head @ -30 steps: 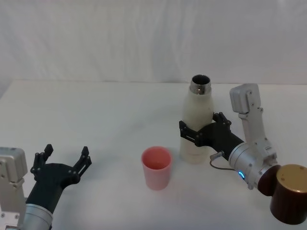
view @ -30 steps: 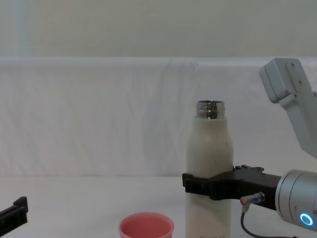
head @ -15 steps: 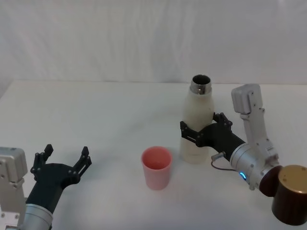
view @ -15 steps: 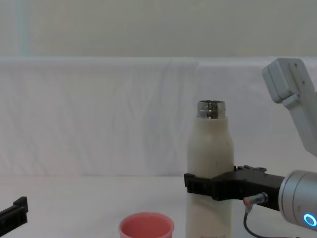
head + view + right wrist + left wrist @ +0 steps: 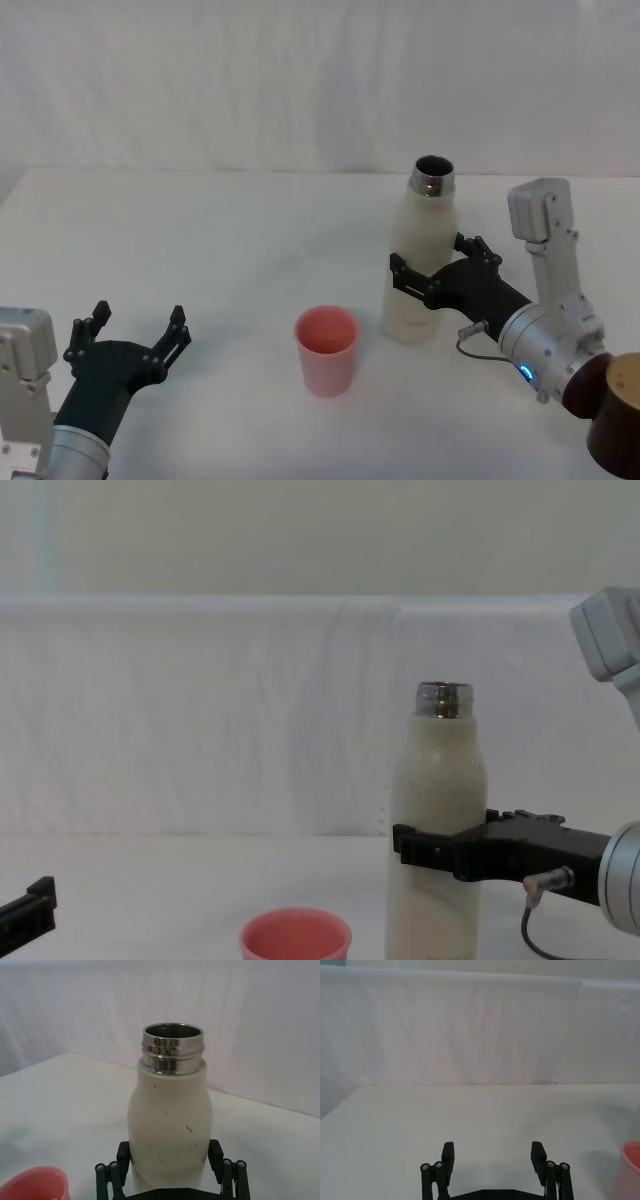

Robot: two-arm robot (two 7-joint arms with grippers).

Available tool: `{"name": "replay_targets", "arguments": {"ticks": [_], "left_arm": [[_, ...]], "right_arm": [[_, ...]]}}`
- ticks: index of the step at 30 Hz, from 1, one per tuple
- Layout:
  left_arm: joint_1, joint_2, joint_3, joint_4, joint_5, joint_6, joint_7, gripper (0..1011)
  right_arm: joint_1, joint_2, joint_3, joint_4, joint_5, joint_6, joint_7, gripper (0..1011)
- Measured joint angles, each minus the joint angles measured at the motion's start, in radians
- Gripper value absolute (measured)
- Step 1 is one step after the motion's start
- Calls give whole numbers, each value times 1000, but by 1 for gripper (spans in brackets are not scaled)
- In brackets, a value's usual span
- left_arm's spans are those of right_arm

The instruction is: Grasp the thermos with one hand and pour water into the cup lid.

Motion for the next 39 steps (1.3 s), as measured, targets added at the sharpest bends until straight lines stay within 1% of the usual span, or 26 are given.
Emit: {"name": "replay_targets", "arguments": {"ticks": [9,18,28,35,39], "left_arm": [[0,0,0,0,0,0,0,1001],[0,0,0,0,0,0,0,1001],[0,0,0,0,0,0,0,1001],[0,0,0,0,0,0,0,1001],[0,0,0,0,0,0,0,1001]], "right_arm": [[-12,12,-11,-20,18,-5,4,1001],[-31,30,-15,-49,25,-11,0,1001],[-56,53,-7,-84,24,-13,-10,1001],[-92,71,6,-122,27,-16,-14,1001],[-129,87,18,-163,31,-18,-17,1001]]}}
